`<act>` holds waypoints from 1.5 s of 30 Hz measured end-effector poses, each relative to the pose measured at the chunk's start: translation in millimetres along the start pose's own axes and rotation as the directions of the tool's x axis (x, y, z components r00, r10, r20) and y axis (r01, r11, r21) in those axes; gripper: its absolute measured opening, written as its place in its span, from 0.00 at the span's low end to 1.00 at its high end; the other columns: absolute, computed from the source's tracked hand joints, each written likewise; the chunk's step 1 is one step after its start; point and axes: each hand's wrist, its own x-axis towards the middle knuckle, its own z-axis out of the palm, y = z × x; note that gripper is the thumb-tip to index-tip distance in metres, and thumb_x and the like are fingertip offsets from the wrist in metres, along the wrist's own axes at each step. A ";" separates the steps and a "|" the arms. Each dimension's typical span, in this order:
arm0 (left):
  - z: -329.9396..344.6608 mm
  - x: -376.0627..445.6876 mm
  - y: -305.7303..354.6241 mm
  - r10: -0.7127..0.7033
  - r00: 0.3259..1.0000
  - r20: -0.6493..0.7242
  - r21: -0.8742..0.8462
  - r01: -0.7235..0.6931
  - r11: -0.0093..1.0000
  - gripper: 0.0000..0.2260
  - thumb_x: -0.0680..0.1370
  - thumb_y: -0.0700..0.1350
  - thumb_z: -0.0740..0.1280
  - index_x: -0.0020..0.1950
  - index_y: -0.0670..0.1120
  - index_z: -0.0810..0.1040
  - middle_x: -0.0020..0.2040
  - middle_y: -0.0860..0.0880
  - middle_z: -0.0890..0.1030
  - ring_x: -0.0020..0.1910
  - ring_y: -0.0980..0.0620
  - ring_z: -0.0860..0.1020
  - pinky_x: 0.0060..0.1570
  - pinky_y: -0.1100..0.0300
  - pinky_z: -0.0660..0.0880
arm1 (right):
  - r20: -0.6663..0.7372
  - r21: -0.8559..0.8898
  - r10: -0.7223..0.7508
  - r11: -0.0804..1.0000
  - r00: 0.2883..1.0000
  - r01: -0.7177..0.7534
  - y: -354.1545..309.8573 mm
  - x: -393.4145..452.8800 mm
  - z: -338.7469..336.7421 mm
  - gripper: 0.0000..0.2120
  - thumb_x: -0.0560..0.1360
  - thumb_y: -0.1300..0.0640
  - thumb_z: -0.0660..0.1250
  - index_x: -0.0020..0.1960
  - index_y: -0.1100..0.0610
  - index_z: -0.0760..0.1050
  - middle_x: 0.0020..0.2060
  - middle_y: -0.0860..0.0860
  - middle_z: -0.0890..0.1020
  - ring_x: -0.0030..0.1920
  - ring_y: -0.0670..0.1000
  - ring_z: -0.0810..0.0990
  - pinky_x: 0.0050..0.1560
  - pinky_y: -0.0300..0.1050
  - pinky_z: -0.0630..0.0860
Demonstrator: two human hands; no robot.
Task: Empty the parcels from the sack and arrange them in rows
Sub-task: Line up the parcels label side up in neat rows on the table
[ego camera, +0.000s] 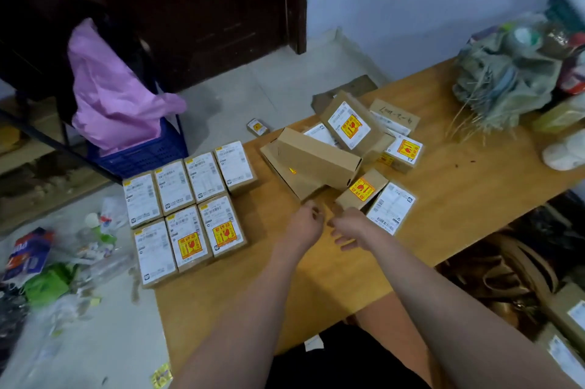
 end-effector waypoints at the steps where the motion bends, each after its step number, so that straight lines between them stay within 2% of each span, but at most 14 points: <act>1: 6.4 0.5 7.6 -0.027 0.999 0.029 -0.021 0.027 0.999 0.05 0.81 0.44 0.61 0.53 0.44 0.74 0.51 0.41 0.81 0.52 0.40 0.78 0.44 0.56 0.70 | 0.031 0.007 0.027 1.000 0.999 -0.027 9.6 -1.6 -9.1 0.16 0.79 0.55 0.65 0.63 0.63 0.70 0.51 0.58 0.82 0.46 0.57 0.83 0.41 0.49 0.80; 6: 42.8 14.1 29.7 -0.134 0.985 0.112 -0.128 0.147 0.981 0.04 0.79 0.46 0.61 0.47 0.47 0.73 0.49 0.41 0.82 0.46 0.41 0.80 0.43 0.52 0.77 | -0.031 0.109 0.089 0.990 0.996 -0.085 49.6 4.8 -55.4 0.15 0.78 0.55 0.65 0.59 0.65 0.74 0.49 0.60 0.83 0.43 0.57 0.83 0.42 0.49 0.82; 8: 51.8 14.2 39.8 -0.232 0.942 0.244 -0.206 0.284 0.936 0.07 0.80 0.46 0.60 0.52 0.45 0.75 0.47 0.44 0.81 0.39 0.46 0.78 0.40 0.54 0.77 | -0.117 0.120 0.088 0.990 0.989 -0.074 57.0 9.5 -72.3 0.12 0.77 0.56 0.65 0.55 0.64 0.75 0.45 0.59 0.83 0.40 0.56 0.82 0.40 0.48 0.81; 11: 64.2 14.6 51.6 -0.306 0.864 0.400 -0.263 0.428 0.865 0.11 0.83 0.46 0.58 0.62 0.44 0.73 0.50 0.46 0.78 0.42 0.49 0.76 0.43 0.55 0.77 | -0.349 -0.056 -0.010 0.998 0.937 -0.010 60.3 16.0 -97.5 0.06 0.75 0.58 0.65 0.43 0.61 0.72 0.35 0.56 0.79 0.36 0.55 0.79 0.39 0.46 0.77; 16: 80.0 20.3 59.5 -0.337 0.825 0.453 -0.382 0.521 0.763 0.15 0.83 0.47 0.59 0.68 0.45 0.69 0.61 0.45 0.76 0.50 0.47 0.77 0.46 0.54 0.78 | -0.440 -0.249 -0.102 0.968 0.892 -0.012 56.6 31.0 -124.1 0.25 0.76 0.58 0.66 0.69 0.61 0.63 0.65 0.62 0.67 0.65 0.62 0.67 0.63 0.52 0.69; 19: 85.7 22.1 63.1 -0.343 0.814 0.469 -0.420 0.547 0.724 0.15 0.83 0.45 0.58 0.70 0.45 0.67 0.66 0.45 0.73 0.54 0.46 0.77 0.49 0.53 0.78 | -0.393 -0.343 -0.146 0.939 0.908 0.003 52.6 41.2 -133.2 0.27 0.76 0.65 0.61 0.73 0.62 0.58 0.69 0.62 0.63 0.69 0.62 0.63 0.68 0.51 0.65; 22: 92.5 23.6 65.0 -0.343 0.802 0.489 -0.432 0.565 0.703 0.07 0.84 0.44 0.57 0.62 0.49 0.67 0.61 0.47 0.74 0.55 0.46 0.77 0.56 0.49 0.77 | -0.345 -0.382 -0.139 0.924 0.928 -0.004 49.2 49.7 -134.7 0.30 0.77 0.64 0.60 0.76 0.62 0.53 0.72 0.61 0.61 0.72 0.62 0.61 0.70 0.54 0.64; 27: 99.7 28.1 51.6 -0.373 0.778 0.505 -0.376 0.587 0.717 0.16 0.82 0.39 0.61 0.69 0.44 0.68 0.65 0.45 0.77 0.49 0.49 0.80 0.46 0.52 0.80 | -0.275 -0.472 -0.028 0.875 0.961 -0.109 49.6 59.7 -138.6 0.26 0.82 0.44 0.51 0.76 0.56 0.60 0.74 0.60 0.61 0.73 0.63 0.60 0.71 0.59 0.61; 29: 96.3 23.7 45.5 -0.414 0.761 0.500 -0.343 0.613 0.712 0.15 0.81 0.40 0.63 0.68 0.41 0.70 0.63 0.43 0.77 0.49 0.48 0.79 0.48 0.52 0.79 | -0.146 -0.494 0.019 0.865 0.989 -0.089 48.0 57.0 -143.1 0.28 0.83 0.43 0.50 0.76 0.58 0.61 0.74 0.59 0.64 0.71 0.62 0.67 0.69 0.56 0.67; 31: 92.2 21.9 35.7 -0.433 0.745 0.508 -0.341 0.636 0.692 0.15 0.81 0.38 0.64 0.67 0.39 0.72 0.64 0.41 0.77 0.57 0.46 0.78 0.56 0.53 0.77 | -0.010 -0.445 0.119 0.889 0.993 -0.111 46.1 53.4 -146.0 0.27 0.82 0.45 0.60 0.74 0.60 0.64 0.72 0.59 0.66 0.59 0.64 0.78 0.59 0.56 0.78; 34: 82.6 18.5 15.3 -0.444 0.721 0.533 -0.338 0.662 0.669 0.14 0.80 0.35 0.64 0.67 0.36 0.73 0.68 0.42 0.76 0.66 0.47 0.74 0.62 0.58 0.73 | 0.191 -0.417 0.238 0.898 0.952 -0.141 48.4 56.8 -142.5 0.30 0.76 0.55 0.72 0.74 0.61 0.64 0.73 0.59 0.65 0.57 0.66 0.79 0.49 0.59 0.82; 37: 66.8 11.7 1.5 -0.427 0.736 0.525 -0.384 0.653 0.653 0.15 0.79 0.34 0.65 0.65 0.40 0.75 0.63 0.44 0.79 0.56 0.50 0.77 0.56 0.57 0.73 | 0.321 -0.406 0.332 0.894 0.887 -0.188 49.3 55.7 -127.4 0.28 0.76 0.61 0.71 0.72 0.64 0.66 0.70 0.63 0.69 0.62 0.69 0.75 0.52 0.61 0.81; 40: 51.0 5.2 -13.6 -0.409 0.779 0.475 -0.484 0.620 0.618 0.21 0.77 0.35 0.68 0.67 0.49 0.72 0.51 0.45 0.82 0.47 0.49 0.78 0.60 0.48 0.72 | 0.436 -0.359 0.391 0.901 0.810 -0.242 50.9 54.4 -106.9 0.25 0.75 0.62 0.72 0.68 0.67 0.69 0.62 0.65 0.75 0.61 0.68 0.76 0.51 0.61 0.81; 45: 19.5 -9.4 -33.1 -0.337 0.832 0.441 -0.668 0.555 0.495 0.21 0.75 0.34 0.71 0.64 0.51 0.74 0.50 0.42 0.83 0.49 0.43 0.79 0.59 0.45 0.77 | 0.559 -0.351 0.388 0.911 0.732 -0.215 41.5 45.2 -74.3 0.37 0.69 0.53 0.77 0.72 0.64 0.66 0.62 0.67 0.73 0.60 0.67 0.77 0.61 0.62 0.76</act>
